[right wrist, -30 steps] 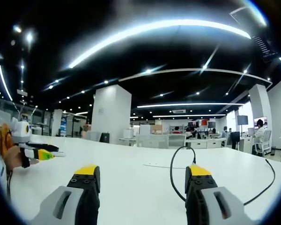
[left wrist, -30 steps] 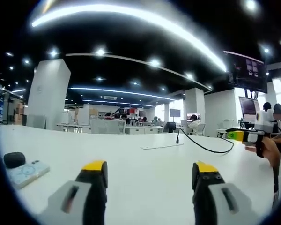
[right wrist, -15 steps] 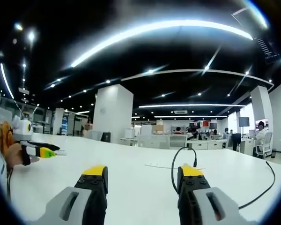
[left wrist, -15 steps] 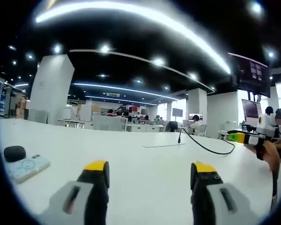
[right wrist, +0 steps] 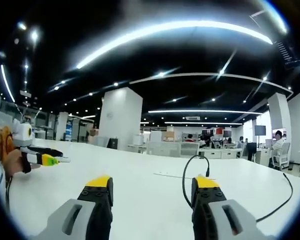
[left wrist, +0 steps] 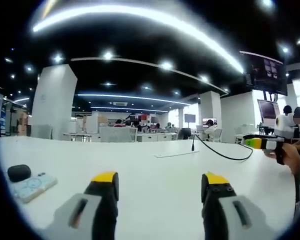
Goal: Locate the USB plug end of the data cable currently connected to the USB port on the desk. Grip the plug, withdraw it from the port, and place it onto the desktop.
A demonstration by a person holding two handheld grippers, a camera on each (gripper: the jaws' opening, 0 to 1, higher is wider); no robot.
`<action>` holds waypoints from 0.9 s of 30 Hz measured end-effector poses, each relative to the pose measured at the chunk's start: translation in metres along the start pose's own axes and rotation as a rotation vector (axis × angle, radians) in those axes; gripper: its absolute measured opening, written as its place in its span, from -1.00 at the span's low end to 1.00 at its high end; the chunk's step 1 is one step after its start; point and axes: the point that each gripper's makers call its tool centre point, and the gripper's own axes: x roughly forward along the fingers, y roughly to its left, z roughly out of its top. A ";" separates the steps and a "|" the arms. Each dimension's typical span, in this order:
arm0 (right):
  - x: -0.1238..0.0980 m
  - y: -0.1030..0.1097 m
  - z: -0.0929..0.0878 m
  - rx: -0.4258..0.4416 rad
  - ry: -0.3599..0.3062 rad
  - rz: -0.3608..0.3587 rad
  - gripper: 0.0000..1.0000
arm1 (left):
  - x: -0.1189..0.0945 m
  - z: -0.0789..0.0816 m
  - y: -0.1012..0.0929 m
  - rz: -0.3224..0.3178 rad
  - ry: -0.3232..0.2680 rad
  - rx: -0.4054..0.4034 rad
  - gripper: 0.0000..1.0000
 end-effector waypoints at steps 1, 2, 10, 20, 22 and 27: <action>0.000 0.000 0.000 -0.001 0.001 0.001 0.27 | 0.000 0.000 0.000 -0.002 -0.001 0.003 0.28; 0.000 0.000 -0.001 -0.002 0.002 0.001 0.27 | -0.001 0.001 -0.001 -0.004 -0.003 0.006 0.25; -0.001 0.002 -0.001 -0.004 0.003 0.006 0.27 | -0.002 0.001 -0.002 -0.008 -0.008 0.012 0.22; -0.001 0.002 -0.001 -0.007 0.007 0.006 0.27 | -0.002 0.001 -0.003 -0.010 -0.006 0.014 0.20; -0.001 0.001 -0.001 -0.006 0.007 0.004 0.27 | -0.002 0.001 -0.003 -0.013 -0.004 0.013 0.20; -0.001 0.002 -0.003 -0.015 0.014 0.005 0.26 | -0.001 -0.001 -0.003 -0.017 0.002 0.013 0.20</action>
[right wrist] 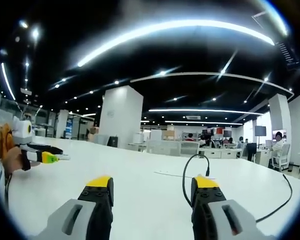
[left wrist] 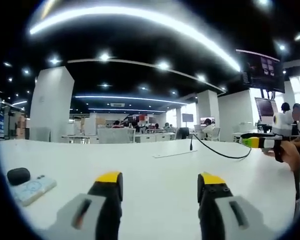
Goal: Locate the USB plug end of the data cable currently connected to the USB port on the desk. Grip the plug, withdraw it from the port, and place it onto the desktop.
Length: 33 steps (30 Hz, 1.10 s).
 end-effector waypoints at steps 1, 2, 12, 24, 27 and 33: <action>0.000 0.000 0.000 -0.002 0.001 0.001 0.26 | 0.000 0.000 0.000 -0.002 0.002 -0.001 0.20; 0.000 0.001 -0.001 -0.003 0.002 0.002 0.26 | 0.000 -0.001 0.000 -0.003 0.003 -0.001 0.20; 0.002 -0.003 -0.001 -0.005 0.006 -0.012 0.26 | 0.002 -0.002 0.002 0.010 0.012 0.011 0.19; -0.001 -0.012 0.015 -0.025 -0.016 -0.036 0.25 | 0.002 0.005 0.006 0.033 0.001 0.016 0.20; -0.002 -0.013 0.017 -0.031 -0.020 -0.042 0.25 | 0.002 0.008 0.006 0.041 0.001 0.025 0.20; -0.004 -0.018 0.020 -0.049 -0.021 -0.050 0.24 | 0.000 0.015 0.005 0.048 -0.008 0.044 0.19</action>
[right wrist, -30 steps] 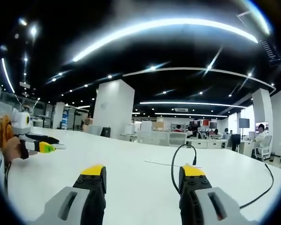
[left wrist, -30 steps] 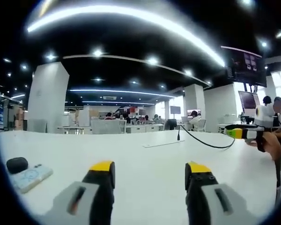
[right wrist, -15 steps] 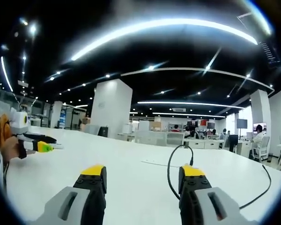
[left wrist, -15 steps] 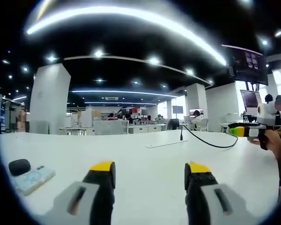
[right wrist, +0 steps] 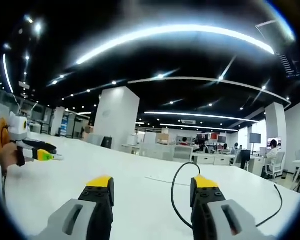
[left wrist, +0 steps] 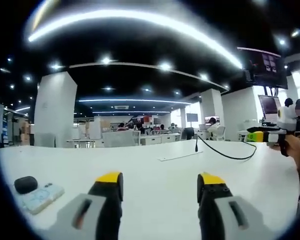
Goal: Locate the USB plug end of the data cable currently connected to the USB port on the desk. Grip the plug, withdraw it from the port, and place it onto the desktop.
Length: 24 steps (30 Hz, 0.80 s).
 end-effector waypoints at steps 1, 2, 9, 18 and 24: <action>0.000 -0.001 -0.001 0.001 0.002 -0.002 0.24 | 0.000 0.000 0.000 -0.001 0.002 0.003 0.19; 0.000 -0.002 -0.001 0.001 0.005 -0.003 0.23 | 0.000 0.000 -0.001 -0.002 0.003 0.005 0.19; 0.000 -0.009 -0.002 -0.006 0.012 -0.015 0.23 | 0.003 0.002 -0.001 -0.008 0.011 0.017 0.19; 0.008 -0.019 0.003 -0.036 0.020 -0.018 0.23 | 0.009 0.012 0.000 -0.016 0.009 0.044 0.21; 0.014 -0.027 0.006 -0.010 0.025 -0.008 0.23 | 0.013 0.020 0.002 -0.036 -0.002 0.031 0.20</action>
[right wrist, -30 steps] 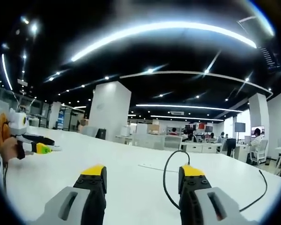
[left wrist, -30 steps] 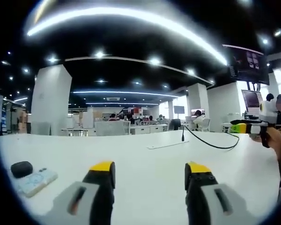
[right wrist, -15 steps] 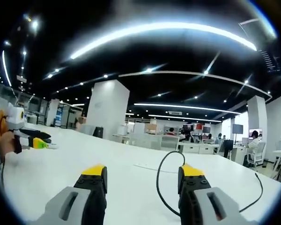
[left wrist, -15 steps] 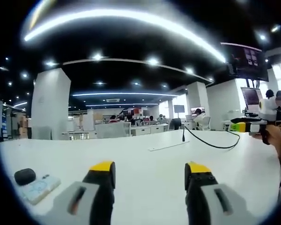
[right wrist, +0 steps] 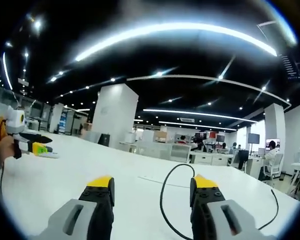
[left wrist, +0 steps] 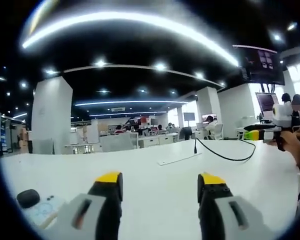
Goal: Locate the USB plug end of the data cable currently connected to the USB port on the desk. Grip the plug, withdraw it from the port, and place it onto the desktop.
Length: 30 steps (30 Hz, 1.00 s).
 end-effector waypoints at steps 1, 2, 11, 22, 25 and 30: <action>0.001 -0.001 0.000 0.002 0.001 0.000 0.23 | 0.001 0.001 0.000 -0.004 -0.003 -0.004 0.20; 0.003 -0.002 0.000 0.002 0.005 0.003 0.23 | 0.002 0.003 0.001 -0.008 -0.004 -0.003 0.19; 0.013 -0.005 0.000 -0.045 0.027 0.021 0.20 | 0.018 0.018 0.000 -0.068 -0.015 0.003 0.19; 0.024 -0.018 0.012 0.004 0.006 0.047 0.27 | 0.041 0.022 -0.010 -0.134 -0.016 0.028 0.24; 0.027 -0.026 0.016 -0.022 -0.003 0.034 0.27 | 0.047 0.024 -0.015 -0.162 -0.010 0.018 0.24; 0.033 -0.038 0.019 -0.050 -0.013 0.015 0.27 | 0.057 0.028 -0.024 -0.199 -0.012 0.019 0.25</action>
